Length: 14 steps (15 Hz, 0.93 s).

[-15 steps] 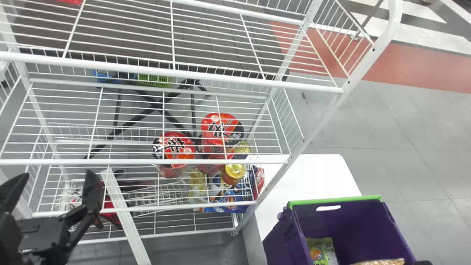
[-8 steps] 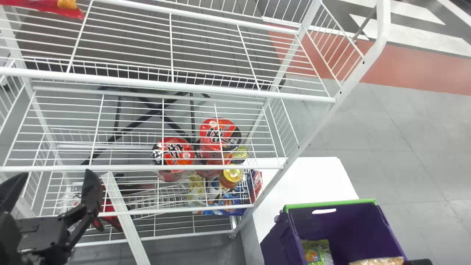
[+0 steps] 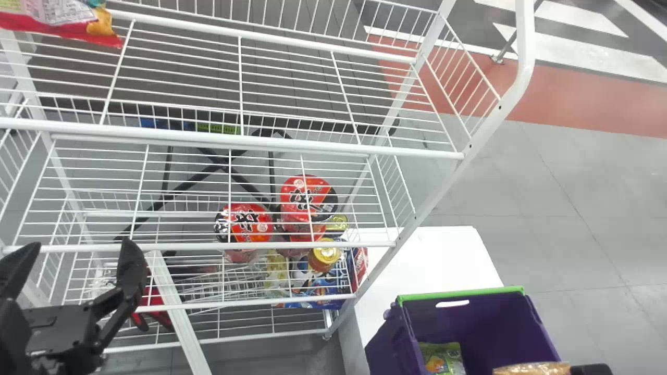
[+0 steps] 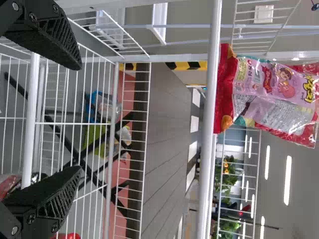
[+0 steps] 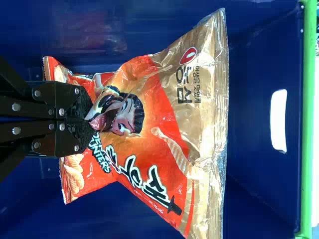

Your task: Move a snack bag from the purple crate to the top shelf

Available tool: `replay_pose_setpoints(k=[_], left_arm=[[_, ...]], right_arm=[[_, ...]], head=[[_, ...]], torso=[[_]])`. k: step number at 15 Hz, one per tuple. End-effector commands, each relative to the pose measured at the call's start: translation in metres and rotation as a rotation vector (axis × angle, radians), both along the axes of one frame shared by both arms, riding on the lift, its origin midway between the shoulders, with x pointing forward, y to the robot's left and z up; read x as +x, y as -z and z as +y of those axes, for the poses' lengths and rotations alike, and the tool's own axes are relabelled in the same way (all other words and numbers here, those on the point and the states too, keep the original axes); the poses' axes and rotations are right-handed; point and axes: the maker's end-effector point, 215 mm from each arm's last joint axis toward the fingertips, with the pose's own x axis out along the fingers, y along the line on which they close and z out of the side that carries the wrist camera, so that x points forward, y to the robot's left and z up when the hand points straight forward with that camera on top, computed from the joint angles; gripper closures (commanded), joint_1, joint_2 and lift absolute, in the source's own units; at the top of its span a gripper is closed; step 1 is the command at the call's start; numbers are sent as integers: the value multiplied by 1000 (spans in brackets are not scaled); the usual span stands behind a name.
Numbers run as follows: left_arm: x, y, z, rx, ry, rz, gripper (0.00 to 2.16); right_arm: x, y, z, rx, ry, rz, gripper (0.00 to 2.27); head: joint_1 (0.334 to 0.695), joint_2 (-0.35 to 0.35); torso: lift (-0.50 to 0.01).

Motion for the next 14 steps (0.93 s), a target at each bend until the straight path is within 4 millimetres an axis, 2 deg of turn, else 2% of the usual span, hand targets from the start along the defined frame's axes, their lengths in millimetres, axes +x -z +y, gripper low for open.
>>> replay_pose_setpoints(k=[1, 14], left_arm=[[0, 0, 1, 1, -2, 1, 103], [-1, -1, 1, 4, -9, -1, 103]], right_arm=[[2, -1, 1, 1, 0, -2, 1656], [3, -13, -8, -8, 16, -16, 1656]], head=[[695, -350], [695, -350]], torso=[[-199], [-147]])
